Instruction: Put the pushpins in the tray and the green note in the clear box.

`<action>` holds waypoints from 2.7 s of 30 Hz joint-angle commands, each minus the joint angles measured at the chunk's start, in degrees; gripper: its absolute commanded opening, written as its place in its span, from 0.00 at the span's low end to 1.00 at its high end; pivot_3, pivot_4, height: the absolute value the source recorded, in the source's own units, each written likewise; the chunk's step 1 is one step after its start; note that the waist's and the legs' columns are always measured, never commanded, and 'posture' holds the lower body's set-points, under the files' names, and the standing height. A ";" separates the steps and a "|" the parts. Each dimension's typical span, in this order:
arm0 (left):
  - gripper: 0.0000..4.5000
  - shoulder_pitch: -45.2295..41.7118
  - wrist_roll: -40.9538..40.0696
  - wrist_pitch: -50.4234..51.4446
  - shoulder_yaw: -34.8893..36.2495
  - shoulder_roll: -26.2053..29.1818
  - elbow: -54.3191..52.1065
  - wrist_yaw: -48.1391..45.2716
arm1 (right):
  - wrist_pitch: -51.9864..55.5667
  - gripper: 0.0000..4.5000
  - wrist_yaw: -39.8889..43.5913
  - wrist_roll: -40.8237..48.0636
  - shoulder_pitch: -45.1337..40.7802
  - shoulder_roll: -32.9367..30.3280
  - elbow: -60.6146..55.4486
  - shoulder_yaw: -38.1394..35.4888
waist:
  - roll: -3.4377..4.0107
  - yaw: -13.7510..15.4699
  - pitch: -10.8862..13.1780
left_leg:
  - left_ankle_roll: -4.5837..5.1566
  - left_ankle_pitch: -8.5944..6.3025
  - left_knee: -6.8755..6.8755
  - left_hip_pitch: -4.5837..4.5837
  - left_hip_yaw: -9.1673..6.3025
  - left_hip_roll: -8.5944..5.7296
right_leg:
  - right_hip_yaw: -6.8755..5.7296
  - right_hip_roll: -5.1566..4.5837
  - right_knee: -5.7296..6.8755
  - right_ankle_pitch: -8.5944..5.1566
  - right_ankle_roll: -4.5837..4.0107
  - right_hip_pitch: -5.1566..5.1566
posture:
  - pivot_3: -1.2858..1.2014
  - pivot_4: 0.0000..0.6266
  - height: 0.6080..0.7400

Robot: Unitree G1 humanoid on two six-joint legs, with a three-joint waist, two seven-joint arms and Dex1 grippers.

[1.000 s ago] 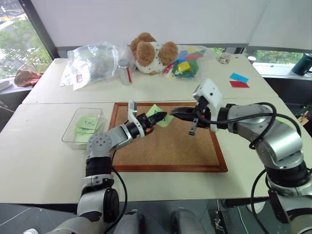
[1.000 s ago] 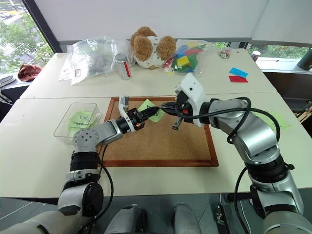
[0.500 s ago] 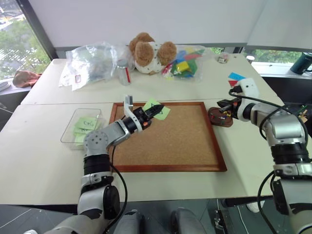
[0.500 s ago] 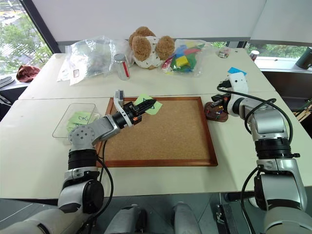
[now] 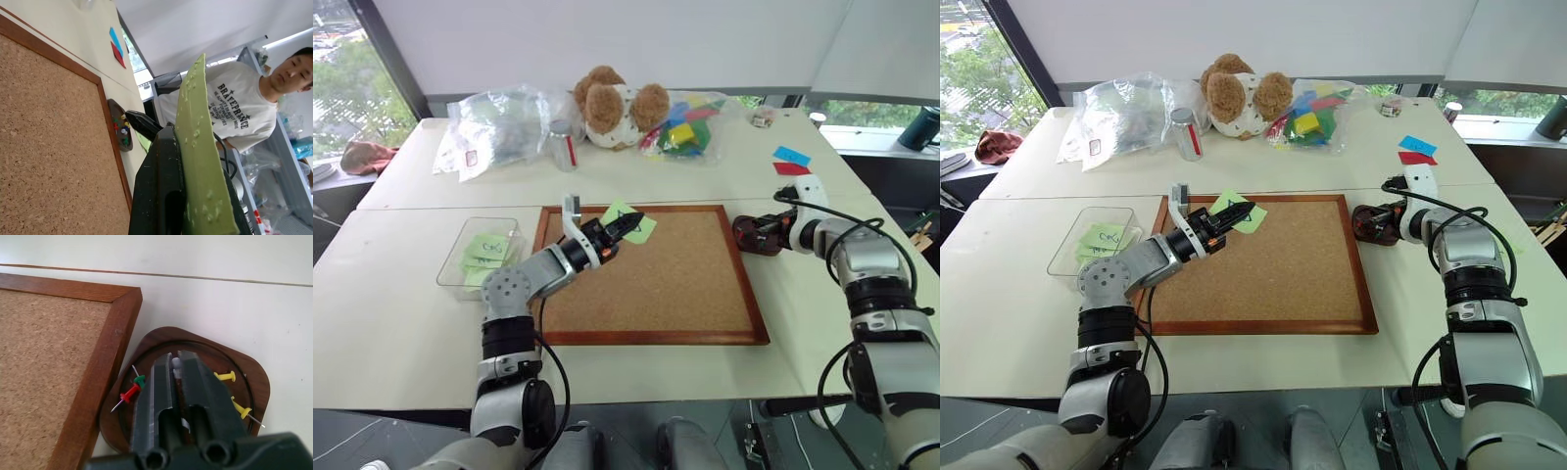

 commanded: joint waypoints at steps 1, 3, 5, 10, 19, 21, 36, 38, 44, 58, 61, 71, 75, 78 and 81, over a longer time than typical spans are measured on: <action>0.00 -0.05 -1.52 -0.29 -0.65 -0.16 -2.07 -0.24 | -0.61 0.53 0.35 -0.27 -1.99 0.13 -0.92 -1.01 | 0.00 -0.02 0.00 | 0.00 0.00 0.00 0.00 0.00 0.00 | 0.00 0.00 0.00 0.00 0.00 0.00 | 0.52 0.24 1.00; 0.00 -0.01 -1.33 -0.47 -0.78 -0.29 -2.16 -0.23 | -0.35 0.76 0.54 -0.27 -1.92 0.09 -1.57 -1.02 | 0.00 -0.03 0.00 | -0.01 0.01 0.00 0.00 0.00 0.00 | 0.00 0.00 0.00 0.00 0.00 0.00 | 0.52 0.24 1.00; 0.00 -0.01 -1.16 -0.61 -0.91 -0.31 -2.21 -0.26 | -0.33 0.99 0.59 -0.24 -2.00 0.05 -1.92 -1.19 | 0.00 -0.03 0.00 | -0.02 0.01 0.00 0.00 0.00 0.00 | 0.00 0.00 0.01 0.00 0.00 0.00 | 0.52 0.24 1.00; 0.00 -0.10 -0.86 -1.08 -1.15 -0.03 -2.04 -0.50 | 2.04 0.99 0.97 1.09 -2.30 -0.01 -4.34 -2.21 | 0.00 -0.03 0.00 | -0.03 0.02 0.00 0.01 0.00 0.00 | 0.00 0.01 0.01 0.00 0.00 0.00 | 0.52 0.24 1.00; 0.00 -0.28 -0.74 -3.06 -1.42 0.90 -3.84 -0.33 | 8.45 0.99 11.58 7.48 2.19 -2.35 -28.29 -0.86 | 0.00 0.01 0.00 | -0.03 0.01 -0.02 0.01 -0.01 0.02 | 0.00 0.03 0.01 0.00 0.00 -0.01 | 0.52 0.24 1.00; 0.00 -0.35 -0.70 -3.68 -1.71 1.05 -5.77 0.02 | 5.93 0.99 15.66 7.78 5.09 -3.71 -34.78 0.90 | 0.00 0.09 0.00 | -0.03 0.01 -0.03 0.00 -0.04 0.03 | -0.02 0.04 0.00 0.00 0.01 -0.01 | 0.52 0.24 1.00; 0.00 3.73 19.01 -21.16 -7.18 9.84 -29.80 10.14 | 5.81 0.99 31.22 13.99 7.89 -6.65 -50.73 6.94 | 0.00 0.01 0.00 | -0.03 0.01 0.00 0.06 -0.04 0.02 | 0.06 0.02 0.00 0.05 0.09 0.02 | 0.52 0.24 1.00; 0.00 4.18 20.17 -22.32 -6.64 10.51 -30.77 11.83 | 5.50 0.99 31.53 13.99 7.63 -6.47 -50.59 7.27 | 0.00 0.10 0.00 | -0.03 0.01 0.00 0.05 -0.04 0.02 | 0.07 0.02 0.00 0.05 0.08 0.02 | 0.52 0.24 1.00; 0.00 5.97 27.03 -23.51 -0.83 17.59 -33.21 18.85 | 4.20 0.99 31.36 13.37 6.48 -4.60 -49.53 8.24 | -0.03 0.63 0.02 | 0.00 0.00 0.00 0.04 -0.04 0.02 | 0.06 0.01 -0.02 0.05 0.08 0.01 | 0.52 0.24 1.00; 0.00 16.84 35.71 -19.07 -3.16 33.36 -26.83 10.89 | 3.35 0.99 30.32 13.75 6.66 -3.49 -51.01 8.43 | -0.07 0.38 0.03 | 0.04 -0.03 -0.01 0.02 -0.06 0.02 | 0.02 -0.06 -0.05 0.05 0.08 0.02 | 0.52 0.24 1.00; 0.00 17.50 37.30 -18.01 -5.19 34.04 -25.23 9.29 | 4.12 0.99 30.19 14.39 7.08 -3.69 -52.45 8.25 | -0.07 0.19 0.03 | 0.04 -0.03 -0.02 0.02 -0.06 0.02 | 0.02 -0.06 -0.05 0.05 0.08 0.02 | 0.52 0.24 1.00; 0.62 17.89 38.69 -13.18 -5.34 34.49 -23.78 6.11 | 5.17 1.00 28.70 14.35 8.05 -4.02 -54.03 7.61 | -0.07 0.06 0.03 | 0.22 -0.13 -0.05 0.02 -0.06 0.04 | 0.03 -0.07 -0.04 0.04 0.08 -0.01 | 0.52 0.24 1.00; 0.97 17.33 39.16 -13.37 -4.97 35.25 -24.37 4.80 | 5.02 1.00 28.31 14.12 7.69 -3.97 -53.54 7.76 | -0.07 0.07 0.03 | 0.21 -0.13 -0.05 0.02 -0.06 0.04 | 0.03 -0.07 -0.04 0.04 0.08 -0.01 | 0.52 0.24 1.00; 0.97 16.13 38.92 -12.92 -4.24 35.52 -24.95 4.17 | 4.94 1.00 28.21 14.11 7.51 -3.85 -53.13 7.85 | -0.07 0.08 0.03 | 0.20 -0.13 -0.04 0.02 -0.06 0.04 | 0.03 -0.07 -0.04 0.04 0.08 -0.01 | 0.52 0.24 1.00; 0.97 15.38 39.26 -12.91 -3.98 35.64 -25.34 3.87 | 4.69 1.00 28.21 13.89 7.43 -3.84 -52.78 7.97 | -0.07 0.11 0.03 | 0.20 -0.13 -0.04 0.01 -0.06 0.03 | 0.03 -0.08 -0.04 0.04 0.08 -0.01 | 0.52 0.24 1.00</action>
